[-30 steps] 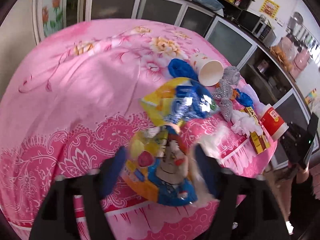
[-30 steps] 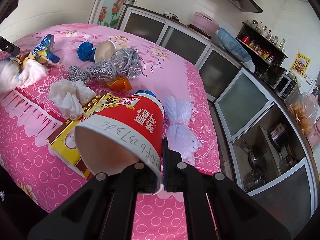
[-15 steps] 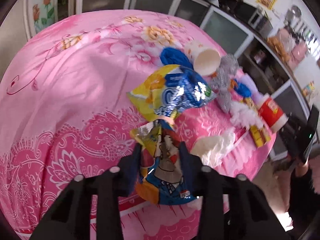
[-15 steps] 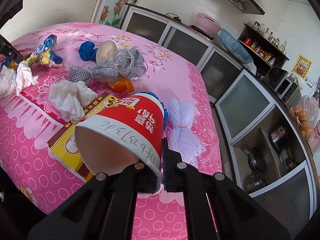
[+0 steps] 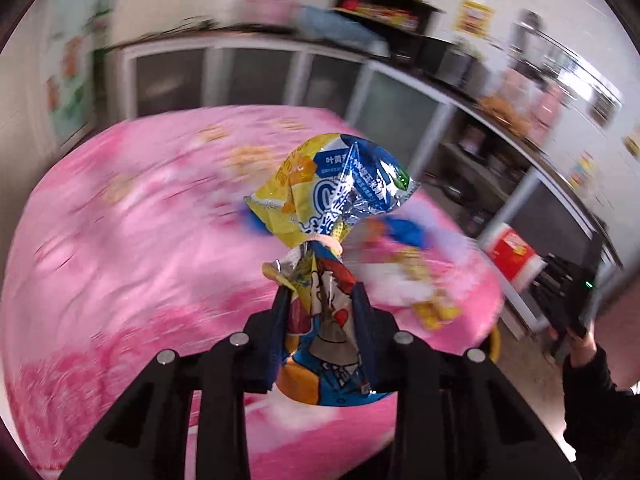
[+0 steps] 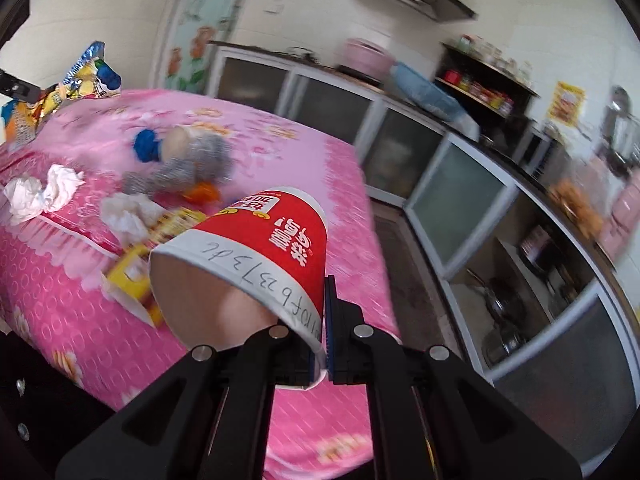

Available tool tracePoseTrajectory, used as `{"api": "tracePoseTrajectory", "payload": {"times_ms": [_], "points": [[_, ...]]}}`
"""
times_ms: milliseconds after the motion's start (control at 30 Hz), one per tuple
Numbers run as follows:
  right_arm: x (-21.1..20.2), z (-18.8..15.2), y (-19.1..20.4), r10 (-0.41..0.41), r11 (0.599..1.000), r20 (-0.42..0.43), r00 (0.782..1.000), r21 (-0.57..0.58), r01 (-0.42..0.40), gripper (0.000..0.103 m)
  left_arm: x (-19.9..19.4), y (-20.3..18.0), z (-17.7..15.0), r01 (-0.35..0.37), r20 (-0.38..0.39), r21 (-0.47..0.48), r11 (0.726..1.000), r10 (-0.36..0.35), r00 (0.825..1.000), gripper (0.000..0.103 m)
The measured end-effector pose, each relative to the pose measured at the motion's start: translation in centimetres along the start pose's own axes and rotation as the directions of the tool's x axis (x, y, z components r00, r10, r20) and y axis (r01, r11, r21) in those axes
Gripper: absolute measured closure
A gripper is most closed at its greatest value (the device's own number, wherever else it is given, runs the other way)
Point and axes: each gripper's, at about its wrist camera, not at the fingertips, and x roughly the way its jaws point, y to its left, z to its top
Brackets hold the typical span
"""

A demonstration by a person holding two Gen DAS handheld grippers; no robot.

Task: Collect trash
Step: 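Carry wrapper and cup to the yellow bin and open both tools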

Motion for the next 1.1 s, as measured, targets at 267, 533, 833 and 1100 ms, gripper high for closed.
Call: {"api": "tracePoseTrajectory", "payload": {"times_ms": [267,533,833,1100], "points": [[-2.5,-11.2,-10.4,-0.216,0.939,-0.228,0.949,0.217,0.266,0.100,8.9,-18.9,1.1,0.308,-0.169,0.255,0.917,-0.271,0.948,0.073],[1.2,-23.5,-16.9,-0.140,0.850,-0.488,0.861,0.387,0.357,0.100,21.1,-35.7,0.2,0.448,-0.414,0.350,0.823,-0.293,0.862,0.072],[8.5,-32.6,-19.8,0.087,0.725,-0.657,0.749,0.557,0.405,0.099,34.1,-45.8,-2.9,0.383,-0.561,0.386,0.839,-0.116,0.820,0.067],[10.9,-36.6,-20.9,0.162,0.665,-0.684,0.711,0.608,0.433,0.061,37.6,-46.1,-2.8,0.353,-0.562,0.333,0.875,-0.116,0.819,0.029]]}}
